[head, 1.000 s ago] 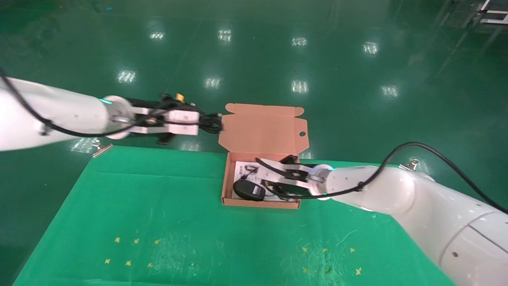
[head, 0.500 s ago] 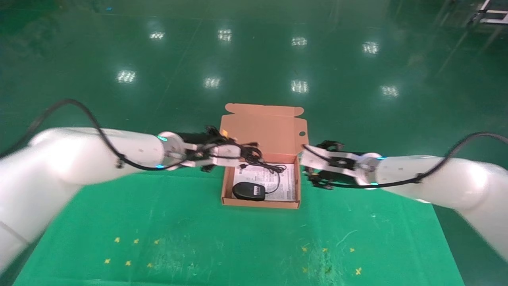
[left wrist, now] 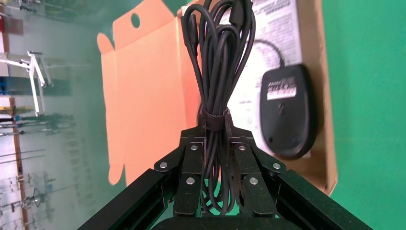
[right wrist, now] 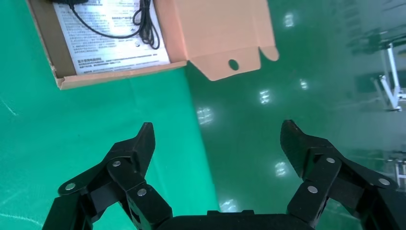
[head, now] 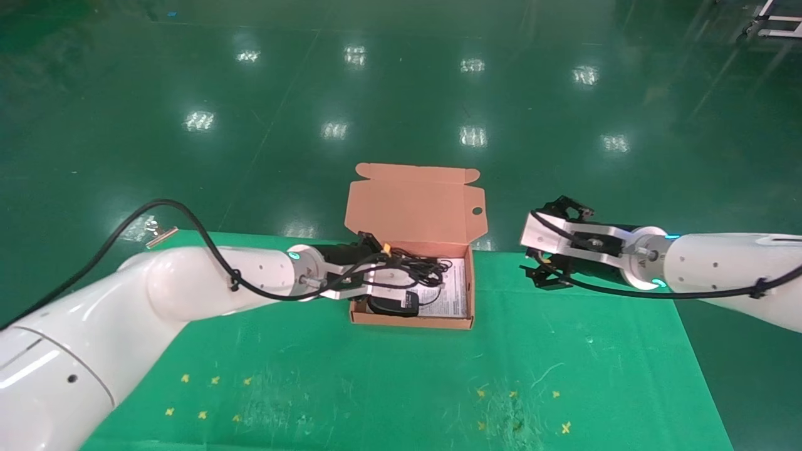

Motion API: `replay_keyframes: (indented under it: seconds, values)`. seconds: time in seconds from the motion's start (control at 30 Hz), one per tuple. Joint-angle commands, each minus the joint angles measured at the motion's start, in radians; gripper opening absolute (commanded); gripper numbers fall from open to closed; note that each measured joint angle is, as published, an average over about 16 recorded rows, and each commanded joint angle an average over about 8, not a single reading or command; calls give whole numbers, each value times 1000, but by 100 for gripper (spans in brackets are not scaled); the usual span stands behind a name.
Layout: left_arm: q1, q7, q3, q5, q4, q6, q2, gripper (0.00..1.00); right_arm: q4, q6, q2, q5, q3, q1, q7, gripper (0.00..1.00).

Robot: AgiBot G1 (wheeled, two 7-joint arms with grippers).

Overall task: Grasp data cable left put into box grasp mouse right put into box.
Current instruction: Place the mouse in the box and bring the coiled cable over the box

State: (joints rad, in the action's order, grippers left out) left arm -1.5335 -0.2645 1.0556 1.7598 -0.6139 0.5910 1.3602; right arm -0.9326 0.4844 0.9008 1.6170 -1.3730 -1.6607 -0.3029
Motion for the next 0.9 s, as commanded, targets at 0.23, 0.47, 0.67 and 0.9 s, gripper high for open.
replay_keyframes:
  seconds: [0.23,0.47,0.67,0.9]
  values:
    - [18,-78,54,-110,8,-43,10,0,-131,-6,-87,83,-9,-31,-108,100]
    - [12,-90,113,-185,11,-74,12,18,-211,-11,-139,153,-10,-47,-191,100]
    - [9,-80,137,-226,12,-85,15,93,-240,-12,-153,187,-13,-50,-223,100]
    - [9,-82,136,-223,11,-85,14,100,-236,-12,-150,184,-13,-49,-219,100]
